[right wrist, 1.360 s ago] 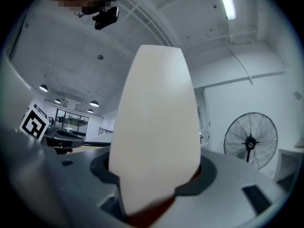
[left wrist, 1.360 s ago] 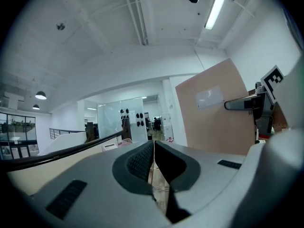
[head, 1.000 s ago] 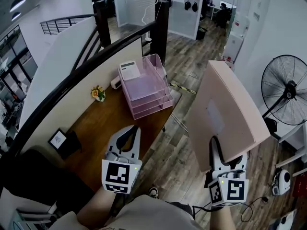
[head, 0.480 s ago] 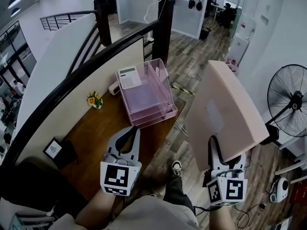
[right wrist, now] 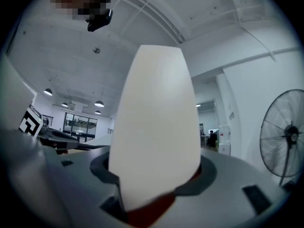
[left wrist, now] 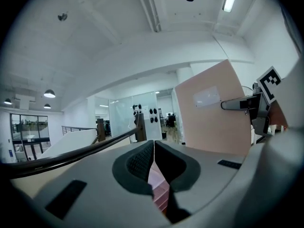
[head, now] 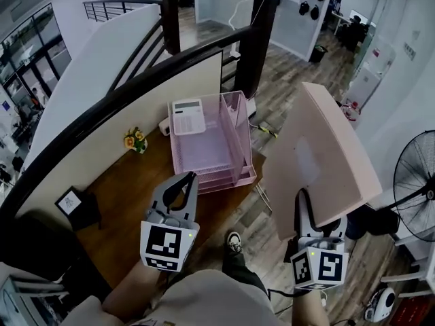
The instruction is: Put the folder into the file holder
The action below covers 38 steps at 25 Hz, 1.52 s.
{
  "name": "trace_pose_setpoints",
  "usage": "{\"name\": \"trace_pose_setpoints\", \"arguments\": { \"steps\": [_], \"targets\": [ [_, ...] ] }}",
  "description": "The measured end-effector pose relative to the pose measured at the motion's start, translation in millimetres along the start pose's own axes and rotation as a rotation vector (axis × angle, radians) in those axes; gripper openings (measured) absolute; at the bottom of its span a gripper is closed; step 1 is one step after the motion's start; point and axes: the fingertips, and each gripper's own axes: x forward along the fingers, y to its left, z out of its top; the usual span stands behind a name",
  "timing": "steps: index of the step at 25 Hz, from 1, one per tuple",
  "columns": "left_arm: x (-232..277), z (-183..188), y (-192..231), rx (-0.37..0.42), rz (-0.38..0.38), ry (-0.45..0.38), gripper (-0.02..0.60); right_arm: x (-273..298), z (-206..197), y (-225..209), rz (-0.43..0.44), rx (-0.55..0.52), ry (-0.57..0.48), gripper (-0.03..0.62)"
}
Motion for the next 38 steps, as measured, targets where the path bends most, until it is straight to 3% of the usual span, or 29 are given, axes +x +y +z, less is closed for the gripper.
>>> {"name": "trace_pose_setpoints", "arguments": {
  "steps": [12,23,28,38],
  "targets": [
    [117.0,11.5,17.2,-0.015,0.189,0.057,0.011,158.5,-15.0,-40.1,0.210,0.031,0.030,0.293],
    [145.0,2.4,48.8,-0.025,0.326,0.103,0.011,234.8,-43.7,-14.8,0.358,0.065,0.064,0.293],
    [143.3,-3.6,56.8,-0.036,0.334,0.115,0.011,241.6,-56.1,0.5,0.360,0.044,0.080,0.295],
    [134.2,-19.5,72.5,-0.067,0.317,0.121,0.011,269.2,-104.5,30.8,0.265,0.038,0.087,0.296]
  ]
}}
